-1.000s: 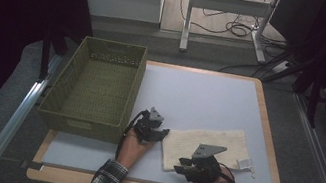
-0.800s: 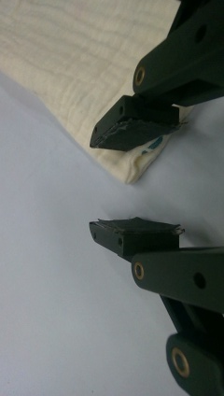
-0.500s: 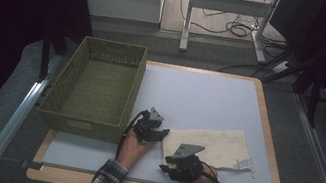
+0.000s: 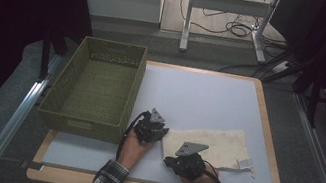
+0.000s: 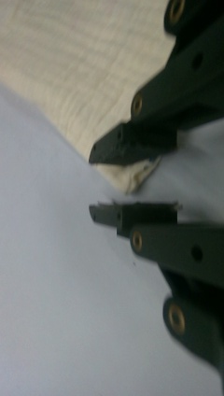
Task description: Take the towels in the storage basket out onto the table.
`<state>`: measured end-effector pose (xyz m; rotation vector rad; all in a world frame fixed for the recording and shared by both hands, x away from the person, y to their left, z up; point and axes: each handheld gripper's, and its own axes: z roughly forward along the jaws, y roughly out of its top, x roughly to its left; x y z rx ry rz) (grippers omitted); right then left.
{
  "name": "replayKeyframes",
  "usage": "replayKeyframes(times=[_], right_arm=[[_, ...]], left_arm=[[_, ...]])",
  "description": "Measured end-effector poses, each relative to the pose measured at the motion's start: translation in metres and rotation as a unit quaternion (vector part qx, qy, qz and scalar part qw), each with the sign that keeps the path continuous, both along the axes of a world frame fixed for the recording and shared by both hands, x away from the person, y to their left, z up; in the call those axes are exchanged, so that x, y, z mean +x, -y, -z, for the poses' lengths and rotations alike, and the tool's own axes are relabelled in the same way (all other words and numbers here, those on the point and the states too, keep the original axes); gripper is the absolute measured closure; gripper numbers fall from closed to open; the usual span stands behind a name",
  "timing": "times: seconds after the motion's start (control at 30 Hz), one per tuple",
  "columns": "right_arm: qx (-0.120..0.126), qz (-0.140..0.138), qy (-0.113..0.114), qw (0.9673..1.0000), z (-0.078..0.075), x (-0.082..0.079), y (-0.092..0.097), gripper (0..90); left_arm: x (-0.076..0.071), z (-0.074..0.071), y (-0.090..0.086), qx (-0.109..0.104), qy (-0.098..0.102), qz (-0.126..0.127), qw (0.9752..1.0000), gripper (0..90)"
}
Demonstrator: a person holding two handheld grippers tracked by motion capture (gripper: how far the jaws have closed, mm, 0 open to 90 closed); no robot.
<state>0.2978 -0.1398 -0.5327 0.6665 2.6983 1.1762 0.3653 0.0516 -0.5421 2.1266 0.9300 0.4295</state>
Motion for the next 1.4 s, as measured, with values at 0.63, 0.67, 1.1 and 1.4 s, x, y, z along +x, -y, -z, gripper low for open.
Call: replayKeyframes(times=[0.63,0.67,1.1,1.4], right_arm=[[0.011,-0.007,0.017,0.9998,-0.017,-0.004,0.005,84.8],[0.011,-0.006,0.018,0.9998,-0.02,-0.004,0.007,84.7],[0.037,0.033,0.031,0.9983,-0.04,-0.001,0.045,84.7],[0.053,0.074,0.032,0.9954,-0.046,0.001,0.082,84.7]], left_arm=[[0.001,-0.015,0.0,-0.039,0.0,-0.001,0.9992,86.8],[0.002,-0.018,0.001,-0.042,0.002,0.0,0.9991,86.7],[0.014,-0.035,0.031,-0.042,0.019,0.027,0.9986,86.6],[0.024,-0.046,0.063,-0.042,0.037,0.052,0.9971,86.5]])
